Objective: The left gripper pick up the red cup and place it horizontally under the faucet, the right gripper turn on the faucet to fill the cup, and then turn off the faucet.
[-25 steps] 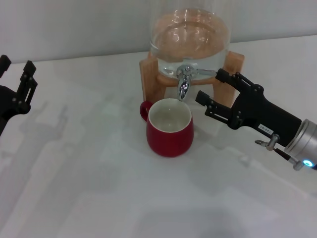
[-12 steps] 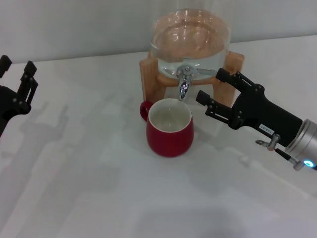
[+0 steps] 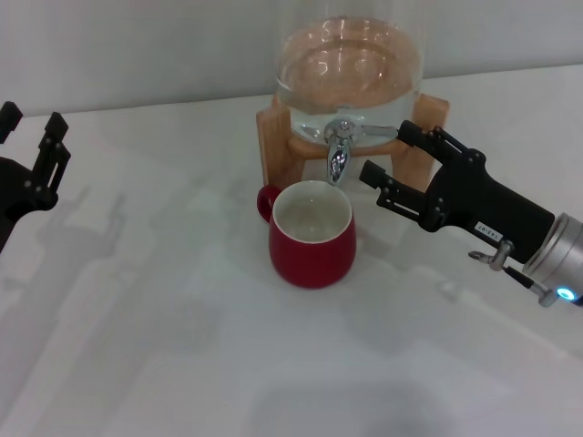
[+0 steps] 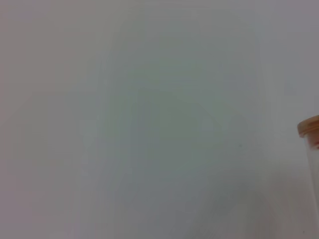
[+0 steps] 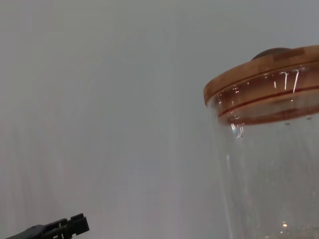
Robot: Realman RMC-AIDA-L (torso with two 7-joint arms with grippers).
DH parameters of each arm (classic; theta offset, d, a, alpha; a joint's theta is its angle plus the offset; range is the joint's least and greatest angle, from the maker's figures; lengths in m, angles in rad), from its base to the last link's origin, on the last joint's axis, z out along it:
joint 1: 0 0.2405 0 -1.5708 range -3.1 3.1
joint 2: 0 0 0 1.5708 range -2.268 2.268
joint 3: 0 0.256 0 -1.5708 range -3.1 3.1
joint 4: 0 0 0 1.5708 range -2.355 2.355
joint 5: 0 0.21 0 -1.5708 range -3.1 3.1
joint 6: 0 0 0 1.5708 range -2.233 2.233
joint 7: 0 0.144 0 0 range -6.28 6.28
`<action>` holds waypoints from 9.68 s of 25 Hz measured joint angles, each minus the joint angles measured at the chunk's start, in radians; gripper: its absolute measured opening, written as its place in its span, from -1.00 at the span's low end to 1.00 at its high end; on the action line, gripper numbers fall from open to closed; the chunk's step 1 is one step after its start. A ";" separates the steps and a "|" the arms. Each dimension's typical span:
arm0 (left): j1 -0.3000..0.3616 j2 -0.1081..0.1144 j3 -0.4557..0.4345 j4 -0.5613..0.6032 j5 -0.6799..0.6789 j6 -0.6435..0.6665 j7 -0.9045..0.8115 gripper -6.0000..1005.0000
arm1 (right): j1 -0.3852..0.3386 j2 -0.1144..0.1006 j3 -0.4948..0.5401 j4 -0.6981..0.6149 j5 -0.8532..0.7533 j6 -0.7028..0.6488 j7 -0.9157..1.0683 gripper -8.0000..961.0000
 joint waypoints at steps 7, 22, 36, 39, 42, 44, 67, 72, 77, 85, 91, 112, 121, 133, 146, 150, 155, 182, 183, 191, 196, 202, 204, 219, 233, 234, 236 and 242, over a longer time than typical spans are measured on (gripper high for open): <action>0.000 0.000 0.000 0.000 0.000 0.000 0.000 0.03 | 0.003 0.000 0.002 -0.009 0.001 0.009 0.000 0.75; 0.000 0.002 0.000 0.000 0.000 0.000 0.000 0.03 | 0.010 0.000 -0.019 -0.010 -0.001 0.004 0.011 0.75; 0.000 0.000 0.000 0.000 0.011 0.000 0.000 0.03 | 0.004 0.002 -0.031 -0.009 -0.004 -0.006 0.014 0.75; 0.000 0.000 0.000 0.000 0.011 0.005 0.000 0.03 | 0.003 0.002 -0.030 -0.009 -0.004 -0.016 0.015 0.75; -0.002 0.000 0.000 0.000 0.011 0.010 0.000 0.03 | 0.003 0.002 -0.030 -0.009 -0.004 -0.019 0.015 0.75; -0.003 0.000 0.000 0.000 0.011 0.011 0.000 0.03 | 0.003 0.002 -0.031 -0.009 -0.004 -0.021 0.015 0.75; -0.013 0.001 0.000 0.000 0.011 0.028 0.000 0.03 | 0.003 0.001 -0.051 -0.007 -0.004 -0.037 0.015 0.75; -0.014 0.002 0.000 0.000 0.011 0.037 0.000 0.03 | 0.003 0.001 -0.056 -0.007 -0.004 -0.044 0.015 0.75; -0.015 0.002 0.000 0.000 0.011 0.037 0.000 0.03 | 0.003 0.001 -0.058 -0.004 -0.004 -0.050 0.015 0.75; -0.017 0.002 -0.001 0.000 0.011 0.037 0.000 0.03 | 0.003 0.002 -0.060 -0.002 -0.013 -0.060 0.017 0.75; -0.018 0.002 0.000 0.000 0.011 0.037 0.000 0.03 | 0.003 0.002 -0.059 -0.002 -0.013 -0.071 0.019 0.75; -0.022 0.002 0.000 0.000 0.011 0.048 0.000 0.03 | -0.003 -0.002 -0.049 -0.028 -0.007 -0.072 0.023 0.75; -0.022 0.002 -0.003 0.000 0.011 0.060 0.000 0.03 | -0.019 -0.004 -0.047 -0.039 -0.002 -0.108 0.024 0.75; -0.025 0.002 -0.005 0.000 0.011 0.077 0.000 0.03 | -0.041 -0.001 -0.079 -0.048 -0.014 -0.157 0.025 0.75; -0.026 0.002 0.000 0.000 0.011 0.077 0.000 0.03 | -0.014 0.002 -0.135 -0.043 -0.027 -0.157 0.036 0.75; -0.026 0.001 0.000 0.000 0.011 0.077 0.000 0.03 | -0.005 0.002 -0.155 -0.040 -0.028 -0.137 0.048 0.75; -0.026 0.000 0.000 -0.001 0.011 0.074 0.000 0.03 | 0.010 0.002 -0.161 -0.039 -0.028 -0.074 0.058 0.75; -0.023 -0.001 0.000 0.000 0.012 0.070 0.000 0.03 | 0.024 0.002 -0.141 -0.058 -0.014 -0.001 0.069 0.75; -0.023 -0.001 0.000 0.000 0.012 0.070 0.000 0.03 | 0.024 0.002 -0.140 -0.060 -0.014 0.000 0.069 0.75; -0.023 -0.002 0.000 0.000 0.012 0.072 0.000 0.03 | 0.019 0.002 -0.139 -0.061 -0.004 0.001 0.069 0.75; -0.024 -0.002 0.000 0.000 0.012 0.072 0.000 0.03 | 0.016 0.002 -0.138 -0.063 0.006 0.001 0.068 0.75; -0.025 0.000 0.000 0.000 0.012 0.071 0.000 0.03 | 0.015 0.002 -0.138 -0.073 0.011 0.006 0.065 0.75; -0.025 0.000 0.000 0.000 0.012 0.070 0.000 0.03 | 0.015 0.002 -0.138 -0.078 0.012 0.009 0.066 0.75; -0.026 0.001 0.000 -0.001 0.012 0.074 0.000 0.03 | 0.022 0.002 -0.138 -0.088 0.023 0.029 0.069 0.75; -0.026 0.001 0.000 0.000 0.012 0.077 0.000 0.03 | 0.016 -0.001 -0.138 -0.089 0.035 0.030 0.066 0.75; -0.026 0.001 0.000 0.000 0.012 0.077 0.000 0.03 | 0.016 -0.001 -0.138 -0.090 0.035 0.030 0.066 0.75; -0.025 0.001 0.000 0.000 0.012 0.077 0.000 0.03 | 0.013 -0.001 -0.138 -0.094 0.036 0.030 0.066 0.75; -0.022 0.000 0.000 0.000 0.012 0.076 0.000 0.03 | 0.006 -0.002 -0.138 -0.106 0.036 0.028 0.068 0.75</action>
